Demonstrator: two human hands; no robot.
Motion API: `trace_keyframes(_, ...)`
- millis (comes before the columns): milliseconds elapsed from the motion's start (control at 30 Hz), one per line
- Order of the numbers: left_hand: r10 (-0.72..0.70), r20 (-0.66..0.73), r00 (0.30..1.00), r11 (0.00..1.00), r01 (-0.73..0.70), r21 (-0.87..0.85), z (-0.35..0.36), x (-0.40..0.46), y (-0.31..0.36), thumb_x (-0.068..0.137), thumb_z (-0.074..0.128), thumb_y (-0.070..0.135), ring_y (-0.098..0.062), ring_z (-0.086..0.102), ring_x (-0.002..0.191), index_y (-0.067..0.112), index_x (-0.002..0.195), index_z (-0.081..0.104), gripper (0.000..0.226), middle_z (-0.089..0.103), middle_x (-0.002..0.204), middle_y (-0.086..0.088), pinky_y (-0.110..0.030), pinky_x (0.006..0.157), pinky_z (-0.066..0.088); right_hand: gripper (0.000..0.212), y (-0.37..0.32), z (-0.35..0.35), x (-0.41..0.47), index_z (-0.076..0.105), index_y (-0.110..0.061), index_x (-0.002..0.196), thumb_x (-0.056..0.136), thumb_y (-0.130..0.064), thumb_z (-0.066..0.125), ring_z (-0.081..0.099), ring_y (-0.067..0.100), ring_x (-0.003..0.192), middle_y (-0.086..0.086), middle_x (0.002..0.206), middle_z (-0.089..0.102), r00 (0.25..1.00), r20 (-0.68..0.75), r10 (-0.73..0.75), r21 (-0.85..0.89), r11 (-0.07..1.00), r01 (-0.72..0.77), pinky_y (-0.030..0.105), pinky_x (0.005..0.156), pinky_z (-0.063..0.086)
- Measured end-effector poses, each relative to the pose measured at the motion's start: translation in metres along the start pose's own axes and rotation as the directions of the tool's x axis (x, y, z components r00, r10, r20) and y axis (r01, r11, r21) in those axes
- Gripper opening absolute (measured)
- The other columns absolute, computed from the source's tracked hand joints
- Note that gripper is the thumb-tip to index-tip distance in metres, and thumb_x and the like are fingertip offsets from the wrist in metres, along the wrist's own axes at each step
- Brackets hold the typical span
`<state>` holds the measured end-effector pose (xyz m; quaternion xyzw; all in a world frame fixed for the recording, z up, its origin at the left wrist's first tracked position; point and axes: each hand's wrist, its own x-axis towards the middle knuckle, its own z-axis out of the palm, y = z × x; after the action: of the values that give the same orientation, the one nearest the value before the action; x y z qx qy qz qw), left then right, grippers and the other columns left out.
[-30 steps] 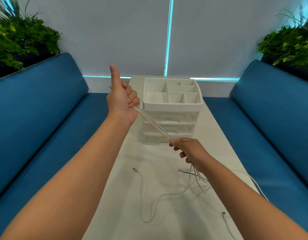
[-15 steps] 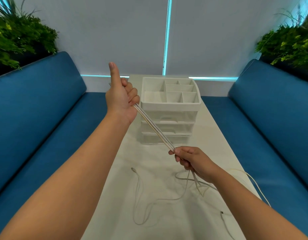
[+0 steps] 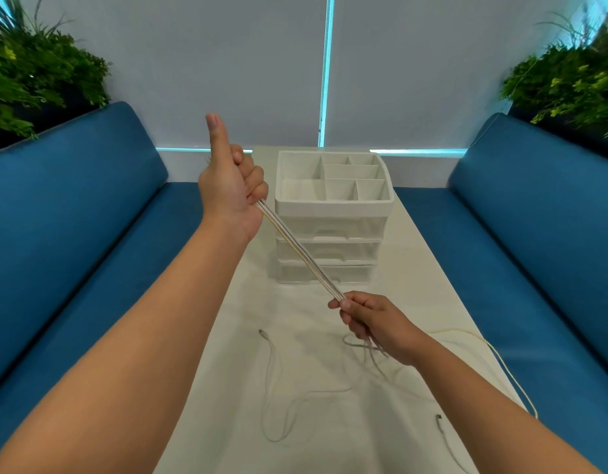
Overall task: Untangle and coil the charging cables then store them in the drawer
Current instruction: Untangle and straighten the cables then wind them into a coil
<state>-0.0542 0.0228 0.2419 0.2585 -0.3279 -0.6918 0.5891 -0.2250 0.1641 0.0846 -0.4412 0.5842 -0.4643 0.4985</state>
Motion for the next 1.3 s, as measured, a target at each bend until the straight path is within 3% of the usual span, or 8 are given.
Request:
trace_keyframes(233,-0.005,-0.014,1.000,1.000,0.005,-0.005,-0.003,-0.004,-0.012,0.089,0.054,0.062,-0.010,0.015,0.047,0.022,0.060,0.039,0.051,0.023,0.055,0.005,-0.023,0.040,0.018,0.029,-0.015,0.003,0.012,0.064,-0.012,0.080,0.100,-0.027,0.047,0.036,0.011,0.055,-0.002,0.063,0.044,0.955,-0.297,0.015,-0.317,0.942,-0.113,0.022,0.054,0.030)
trace_keyframes(467,-0.109,-0.115,0.987,0.953,0.071,-0.293,-0.033,0.021,-0.003,0.081,0.065,0.063,-0.007,0.035,0.046,0.020,0.067,0.044,0.050,0.034,0.056,0.007,-0.018,0.047,0.034,0.029,-0.045,0.000,-0.008,0.058,-0.017,0.076,0.101,-0.025,0.046,0.026,0.007,0.049,-0.011,0.054,0.035,0.998,-0.055,0.007,-0.243,0.970,-0.020,0.017,0.047,0.024)
trace_keyframes(600,-0.242,-0.009,0.970,0.913,0.224,-0.342,-0.060,0.021,-0.018,0.075,0.065,0.069,-0.016,0.070,0.091,0.011,0.103,0.064,0.064,0.072,0.094,0.005,-0.033,0.090,0.049,0.029,-0.080,0.009,-0.015,0.057,-0.017,0.076,0.101,-0.025,0.045,0.024,0.006,0.046,-0.014,0.051,0.034,0.999,-0.007,-0.040,-0.186,0.982,0.038,0.018,0.046,0.022)
trace_keyframes(800,-0.408,0.307,0.860,0.873,0.466,-0.144,-0.052,-0.006,-0.045,0.064,0.049,0.090,-0.028,0.057,0.125,0.009,0.133,0.054,0.107,0.066,0.128,-0.008,-0.051,0.112,0.032,0.029,-0.109,0.024,-0.012,0.057,-0.016,0.077,0.101,-0.025,0.045,0.026,0.004,0.043,-0.011,0.052,0.034,0.994,-0.045,-0.099,-0.052,0.994,0.097,0.015,0.043,0.024)
trace_keyframes(900,-0.450,0.392,0.803,0.884,0.463,0.065,-0.035,-0.022,-0.053,0.070,0.048,0.083,-0.025,0.052,0.130,0.011,0.135,0.053,0.097,0.064,0.131,-0.005,-0.048,0.115,0.029,0.028,-0.112,0.026,-0.008,0.057,-0.014,0.080,0.102,-0.025,0.043,0.027,0.004,0.042,-0.010,0.052,0.035,0.992,-0.080,-0.103,-0.003,0.995,0.103,0.015,0.042,0.025)
trace_keyframes(1100,-0.486,0.422,0.765,0.856,0.318,0.409,-0.002,-0.042,-0.066,0.085,0.054,0.053,-0.016,0.062,0.118,0.012,0.133,0.054,0.063,0.065,0.130,-0.001,-0.030,0.094,0.046,0.026,-0.113,0.028,-0.006,0.056,-0.012,0.083,0.102,-0.026,0.044,0.028,0.006,0.044,-0.005,0.055,0.036,0.988,-0.104,-0.110,0.033,0.993,0.114,0.018,0.044,0.023)
trace_keyframes(1200,-0.482,0.408,0.776,0.852,0.305,0.425,0.002,-0.042,-0.067,0.096,0.048,0.047,-0.013,0.067,0.106,0.012,0.124,0.060,0.046,0.069,0.124,0.000,-0.026,0.083,0.049,0.026,-0.114,0.026,-0.010,0.057,-0.011,0.084,0.101,-0.026,0.045,0.027,0.007,0.044,-0.004,0.055,0.037,0.990,-0.083,-0.117,0.034,0.992,0.120,0.019,0.045,0.022)
trace_keyframes(1300,-0.457,0.376,0.806,0.886,0.375,0.274,0.005,-0.038,-0.062,0.101,0.043,0.041,-0.019,0.068,0.107,0.010,0.091,0.061,0.037,0.073,0.111,-0.008,-0.029,0.092,0.046,0.025,-0.114,0.025,-0.014,0.057,-0.012,0.083,0.101,-0.026,0.046,0.028,0.007,0.044,-0.005,0.054,0.039,0.993,-0.060,-0.106,0.012,0.994,0.107,0.018,0.044,0.023)
